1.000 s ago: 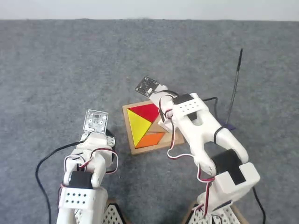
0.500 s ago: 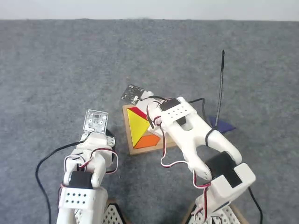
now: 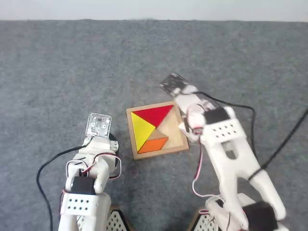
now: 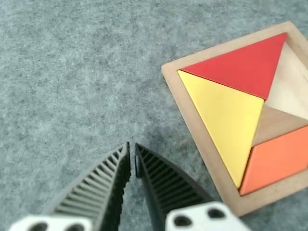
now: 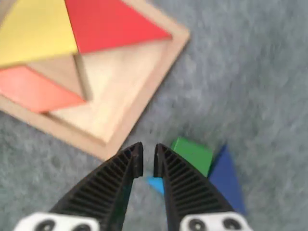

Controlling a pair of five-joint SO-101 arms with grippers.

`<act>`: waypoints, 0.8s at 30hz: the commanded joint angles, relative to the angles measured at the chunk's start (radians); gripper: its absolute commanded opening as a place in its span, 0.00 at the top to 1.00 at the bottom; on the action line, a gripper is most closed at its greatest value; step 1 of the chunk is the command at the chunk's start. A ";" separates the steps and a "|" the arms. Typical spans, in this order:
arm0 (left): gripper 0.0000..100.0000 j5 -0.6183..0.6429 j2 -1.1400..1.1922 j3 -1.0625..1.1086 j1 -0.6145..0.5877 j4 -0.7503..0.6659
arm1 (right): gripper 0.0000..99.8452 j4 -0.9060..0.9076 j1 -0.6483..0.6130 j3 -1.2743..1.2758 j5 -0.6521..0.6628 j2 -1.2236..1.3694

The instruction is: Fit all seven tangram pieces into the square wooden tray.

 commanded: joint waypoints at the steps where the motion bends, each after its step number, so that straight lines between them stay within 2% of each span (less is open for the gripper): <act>1: 0.98 0.006 -0.014 -0.008 -0.005 0.005 | 0.84 0.030 0.058 0.061 -0.046 -0.027; 5: 0.98 0.006 -0.014 -0.008 -0.005 0.005 | 0.77 0.021 0.076 0.052 -0.058 0.067; 16: 0.98 0.006 -0.014 -0.008 -0.003 0.005 | 0.77 0.025 0.163 -0.143 -0.095 0.394; 24: 0.98 0.006 -0.014 -0.008 -0.003 0.005 | 0.77 0.022 0.179 -0.187 -0.094 0.395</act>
